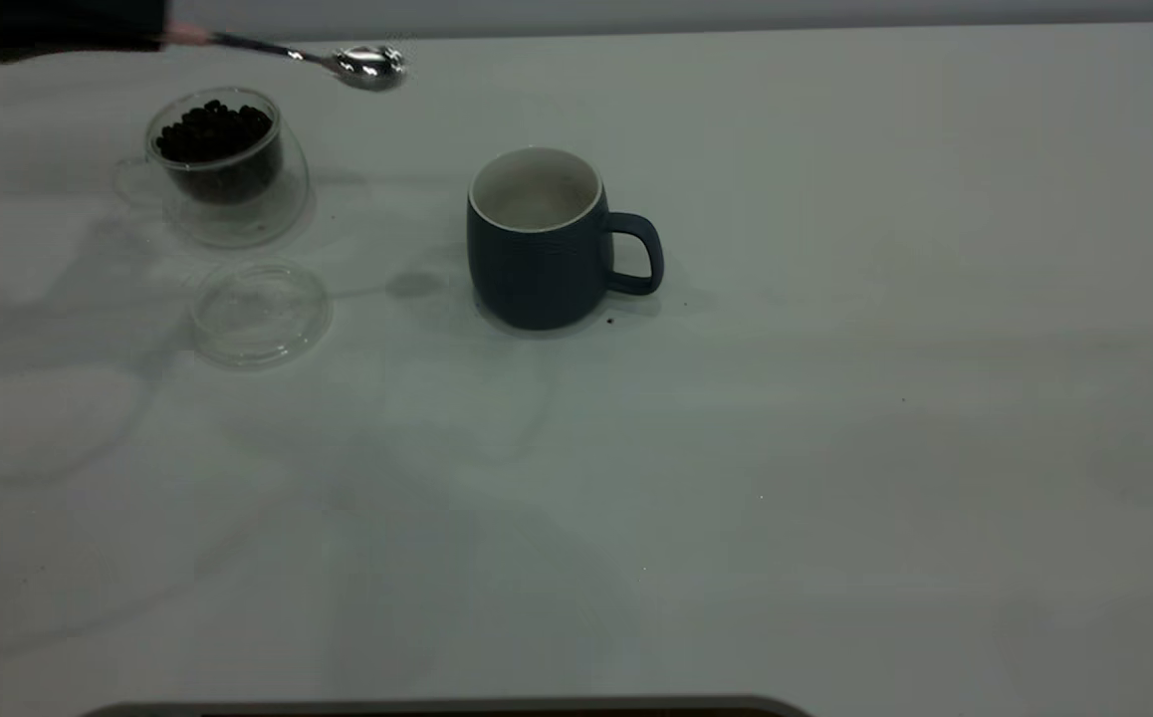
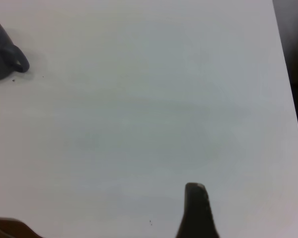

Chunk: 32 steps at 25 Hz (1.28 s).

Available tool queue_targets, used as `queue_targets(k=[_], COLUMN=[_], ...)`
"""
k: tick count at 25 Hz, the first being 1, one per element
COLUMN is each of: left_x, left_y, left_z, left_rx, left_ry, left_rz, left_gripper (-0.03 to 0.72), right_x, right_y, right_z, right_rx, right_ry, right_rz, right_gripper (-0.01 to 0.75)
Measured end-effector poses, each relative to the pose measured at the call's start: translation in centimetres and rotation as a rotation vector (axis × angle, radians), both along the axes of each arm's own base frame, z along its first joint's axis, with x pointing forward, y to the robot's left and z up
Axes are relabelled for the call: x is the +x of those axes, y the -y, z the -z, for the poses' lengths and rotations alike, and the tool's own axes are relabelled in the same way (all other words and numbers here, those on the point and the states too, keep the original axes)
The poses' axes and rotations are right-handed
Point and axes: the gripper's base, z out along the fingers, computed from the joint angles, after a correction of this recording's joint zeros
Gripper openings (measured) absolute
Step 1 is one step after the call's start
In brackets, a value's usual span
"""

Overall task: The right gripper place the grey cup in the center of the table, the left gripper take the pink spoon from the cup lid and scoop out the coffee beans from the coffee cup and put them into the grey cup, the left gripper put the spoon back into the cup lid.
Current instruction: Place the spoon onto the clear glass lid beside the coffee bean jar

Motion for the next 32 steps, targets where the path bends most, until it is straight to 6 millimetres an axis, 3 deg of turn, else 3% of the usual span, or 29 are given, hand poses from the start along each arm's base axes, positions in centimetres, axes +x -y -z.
queue_targets(k=[7, 13, 25, 32], left_x=[-3.2, -5.5, -6.3, -6.3], left_y=[-5.1, -8.0, -8.8, -8.5], left_z=[2.4, 4.5, 10.8, 13.0], left_rx=[-0.024, -0.065, -0.026, -0.070], left_ry=[-0.158, -0.240, -0.369, -0.361], left_rz=[-0.145, -0.248, -0.343, -0.388], left_gripper=[0.119, 0.119, 0.119, 0.119], right_x=[0.0, 0.0, 0.0, 0.0], right_y=[0.0, 0.0, 0.0, 0.0], right_z=[0.0, 0.0, 0.0, 0.0], right_rx=[0.000, 0.000, 0.000, 0.000], right_ry=[0.000, 0.000, 0.000, 0.000], right_rz=[0.000, 0.000, 0.000, 0.000], right_gripper=[0.588, 0.588, 0.588, 0.588])
